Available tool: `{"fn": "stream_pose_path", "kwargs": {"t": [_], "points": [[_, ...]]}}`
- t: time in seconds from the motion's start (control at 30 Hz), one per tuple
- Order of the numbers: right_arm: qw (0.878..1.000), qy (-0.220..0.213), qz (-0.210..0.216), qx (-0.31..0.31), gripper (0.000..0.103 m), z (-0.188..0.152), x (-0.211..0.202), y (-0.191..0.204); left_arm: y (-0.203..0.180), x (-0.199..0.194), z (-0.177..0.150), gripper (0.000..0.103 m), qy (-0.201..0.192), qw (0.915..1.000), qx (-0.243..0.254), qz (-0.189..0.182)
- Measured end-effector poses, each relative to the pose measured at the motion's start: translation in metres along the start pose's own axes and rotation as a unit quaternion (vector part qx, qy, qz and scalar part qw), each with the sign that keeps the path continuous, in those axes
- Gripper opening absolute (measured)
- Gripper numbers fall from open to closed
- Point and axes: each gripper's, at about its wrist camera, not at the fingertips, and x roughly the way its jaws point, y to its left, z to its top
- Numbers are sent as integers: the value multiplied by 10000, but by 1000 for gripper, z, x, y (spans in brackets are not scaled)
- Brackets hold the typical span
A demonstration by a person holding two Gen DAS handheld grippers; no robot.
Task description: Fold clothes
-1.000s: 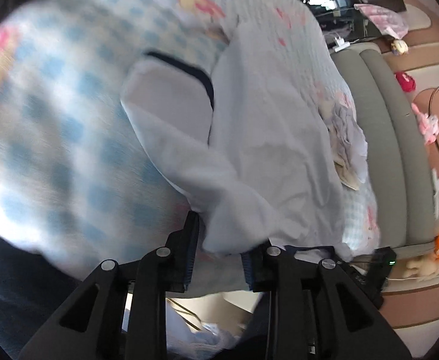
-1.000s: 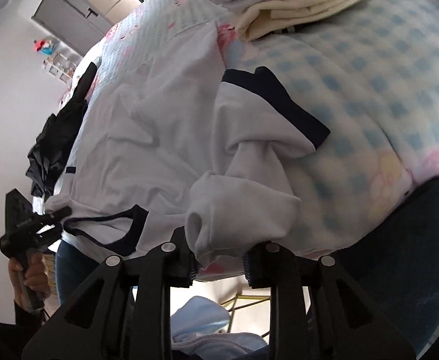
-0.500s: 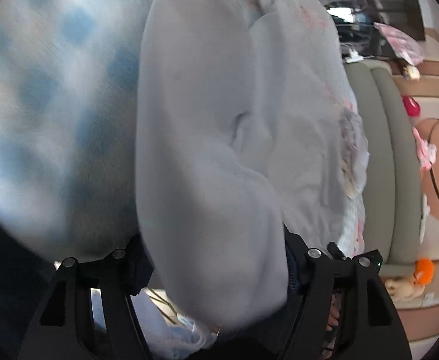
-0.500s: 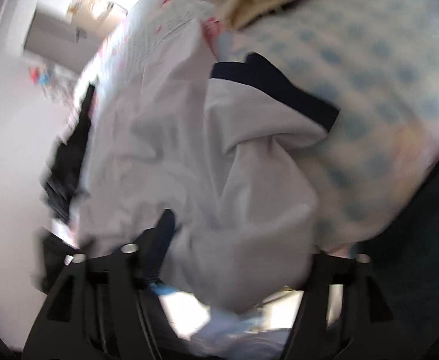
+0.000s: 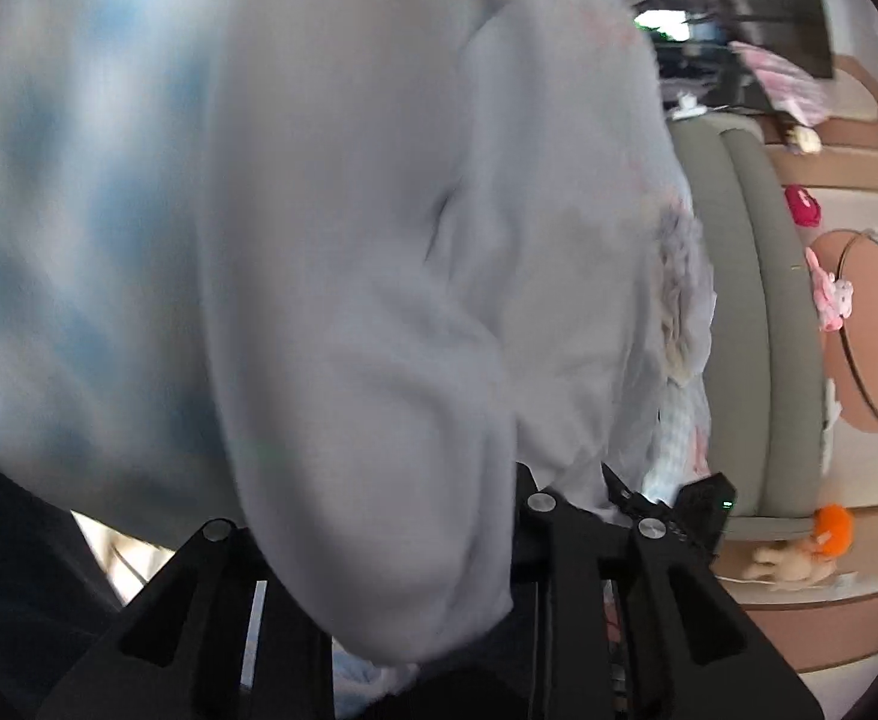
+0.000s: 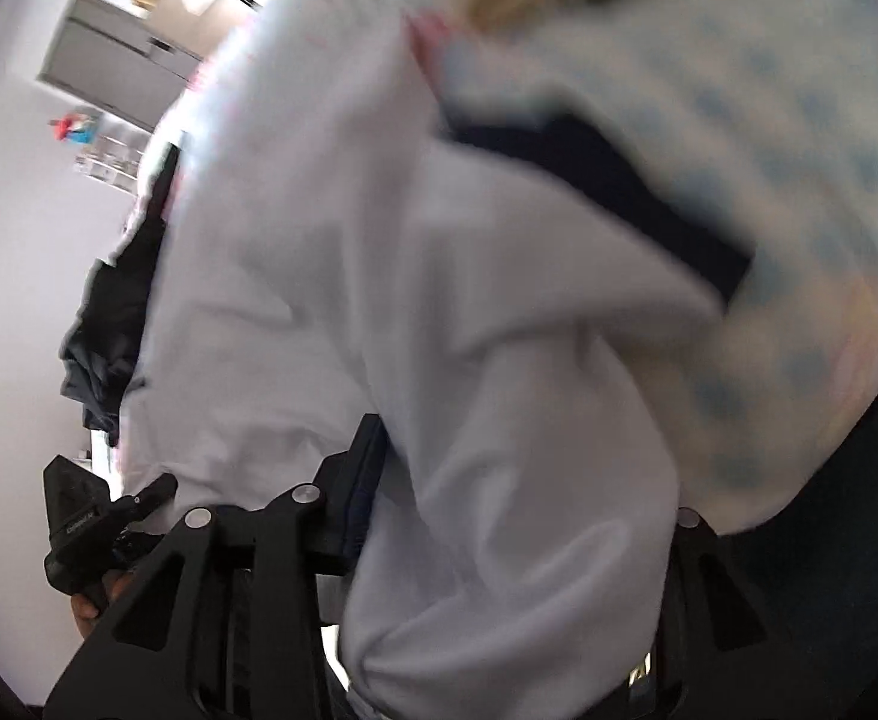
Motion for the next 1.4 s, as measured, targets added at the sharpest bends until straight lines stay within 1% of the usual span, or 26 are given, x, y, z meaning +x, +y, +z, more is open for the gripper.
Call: {"fn": "stream_pose_path", "kwargs": {"t": [0.03,0.1,0.17,0.23,0.27,0.33,0.4,0.43,0.47,0.5,0.57,0.63,0.67,0.7,0.73,0.77,0.8,0.83,0.9,0.97,1.03,1.13,1.2,1.27,1.37,1.4], "points": [[10000,-24,36,11,39,-4,4,-2,-1,4,-4,23,45,10000,3,3],[9998,-111,-12,-174,30,-6,-1,4,-19,-3,-10,19,-183,9988,456,87],[9982,-357,119,-473,18,-5,-17,15,-29,-18,-13,17,-471,9966,603,-300],[9938,-725,443,-711,16,-3,-39,26,-36,-33,-15,18,-775,9923,714,-655],[9909,-886,572,-836,16,-1,-50,30,-38,-38,-14,18,-893,9905,759,-723],[9860,-1082,731,-1040,16,1,-63,37,-34,-32,-9,22,-809,9927,790,-422],[9889,-939,633,-967,17,3,-52,33,-19,-16,-2,23,-500,9973,529,102],[9915,-792,568,-859,18,3,-41,28,-12,-12,-2,23,-458,9981,389,128],[9943,-607,519,-711,22,1,-28,21,-8,-9,-3,28,-498,9984,264,61],[9965,-418,471,-558,26,-1,-15,15,-2,-8,-6,43,-596,9981,130,-70],[9989,-92,393,-252,48,-7,10,4,6,5,-14,64,-627,9967,-182,-477],[9989,-132,434,-153,49,-14,16,-2,9,15,-19,65,-568,9963,-396,-515],[9988,-184,410,-177,49,-16,17,-2,5,17,-20,63,-578,9970,-318,-409],[9988,-237,387,-202,49,-17,19,-1,0,15,-20,48,-569,9981,-144,-180],[9987,-194,291,-362,43,-14,17,3,-8,13,-15,37,-565,9984,49,49],[9981,-200,163,-556,25,-11,14,8,-15,10,-10,24,-561,9977,243,278],[9966,-333,52,-757,18,-8,3,15,-24,3,-6,15,-583,9968,437,314],[9943,-477,-57,-956,10,-6,-9,22,-35,-9,-5,13,-667,9951,681,259],[9875,-764,-274,-1354,8,0,-32,35,-62,-32,-7,12,-921,9872,1283,203],[9821,-1136,-146,-1494,8,6,-61,46,-80,-52,-10,11,-1086,9794,1698,125],[9803,-1335,-1,-1457,8,7,-82,51,-85,-73,-12,11,-1140,9763,1839,21],[9804,-1468,273,-1284,8,4,-105,55,-90,-87,-15,9,-1105,9791,1705,-72],[9824,-1357,259,-1258,8,-9,-106,56,-80,-96,-27,9,-1025,9799,1712,42],[9843,-1238,236,-1235,8,-23,-107,56,-78,-77,-32,9,-837,9827,1625,308],[9902,-734,-74,-1187,8,-22,-71,53,-66,-45,-15,9,-533,9826,1610,761],[9903,-652,-148,-1218,8,-7,-58,55,-69,-36,-1,8,-496,9804,1713,833]]}}
